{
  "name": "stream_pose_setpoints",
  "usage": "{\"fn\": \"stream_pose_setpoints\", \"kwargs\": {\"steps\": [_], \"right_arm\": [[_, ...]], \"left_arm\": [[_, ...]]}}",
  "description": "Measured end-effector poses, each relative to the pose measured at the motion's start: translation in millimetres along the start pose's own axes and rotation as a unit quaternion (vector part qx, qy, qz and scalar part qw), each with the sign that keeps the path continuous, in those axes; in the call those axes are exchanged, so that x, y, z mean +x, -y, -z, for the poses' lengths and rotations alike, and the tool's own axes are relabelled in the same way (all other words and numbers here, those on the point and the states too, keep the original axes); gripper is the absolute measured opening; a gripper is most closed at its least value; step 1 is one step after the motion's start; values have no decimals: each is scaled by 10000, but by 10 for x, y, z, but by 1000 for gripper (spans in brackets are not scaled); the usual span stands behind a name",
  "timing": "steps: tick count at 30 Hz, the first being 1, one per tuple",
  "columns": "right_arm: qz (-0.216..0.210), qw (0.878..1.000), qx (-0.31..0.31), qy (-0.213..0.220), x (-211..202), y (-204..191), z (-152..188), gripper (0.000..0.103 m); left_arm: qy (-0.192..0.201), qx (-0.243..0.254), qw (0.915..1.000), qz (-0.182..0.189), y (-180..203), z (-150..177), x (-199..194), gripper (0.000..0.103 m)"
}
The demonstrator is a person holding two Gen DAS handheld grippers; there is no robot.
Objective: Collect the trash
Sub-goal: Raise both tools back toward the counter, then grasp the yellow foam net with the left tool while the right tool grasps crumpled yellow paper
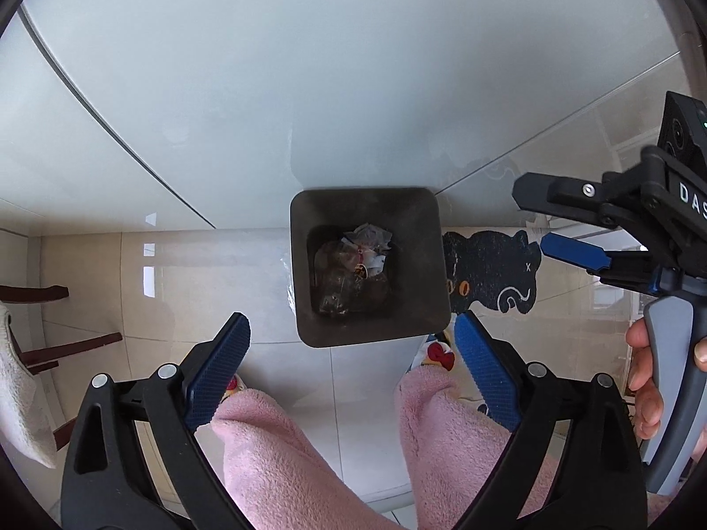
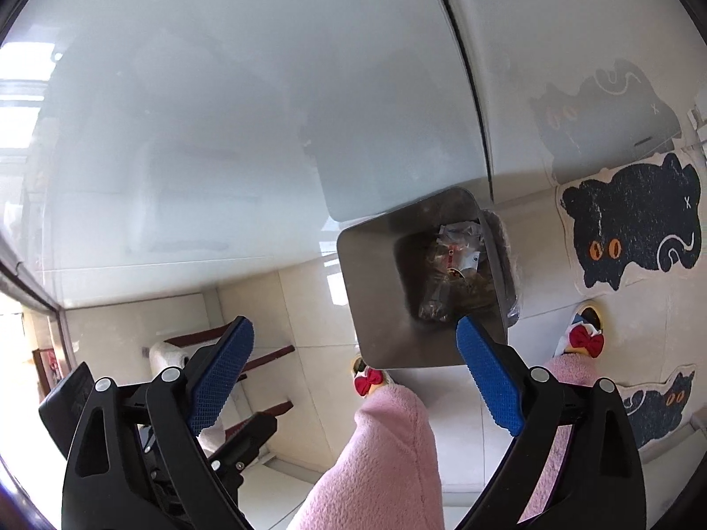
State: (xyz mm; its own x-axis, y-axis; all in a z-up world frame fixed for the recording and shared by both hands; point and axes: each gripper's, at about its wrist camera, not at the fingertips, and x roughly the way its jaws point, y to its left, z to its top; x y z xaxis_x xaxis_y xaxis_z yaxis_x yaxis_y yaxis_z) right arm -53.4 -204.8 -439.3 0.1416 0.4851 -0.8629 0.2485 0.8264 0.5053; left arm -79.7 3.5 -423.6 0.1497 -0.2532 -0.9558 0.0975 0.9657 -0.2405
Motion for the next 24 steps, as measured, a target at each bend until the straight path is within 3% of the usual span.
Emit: {"fn": "stream_pose_setpoints", "kwargs": {"steps": [7, 11, 19, 24], "right_arm": [[-110, 9938, -808, 759, -1171, -391, 228, 100], [-142, 9856, -1211, 1168, -1722, -567, 246, 100], [-286, 9561, -1897, 2215, -2510, -985, 6, 100], [-298, 9359, -2229, 2712, -2737, -1213, -252, 100]], "left_arm": [[698, 252, 9972, 8, 203, -23, -955, 94], [981, 140, 9949, 180, 250, -108, -1458, 94], [1890, 114, 9817, 190, 350, -510, -2398, 94], [2100, 48, 9774, 225, 447, -912, -2759, 94]]}}
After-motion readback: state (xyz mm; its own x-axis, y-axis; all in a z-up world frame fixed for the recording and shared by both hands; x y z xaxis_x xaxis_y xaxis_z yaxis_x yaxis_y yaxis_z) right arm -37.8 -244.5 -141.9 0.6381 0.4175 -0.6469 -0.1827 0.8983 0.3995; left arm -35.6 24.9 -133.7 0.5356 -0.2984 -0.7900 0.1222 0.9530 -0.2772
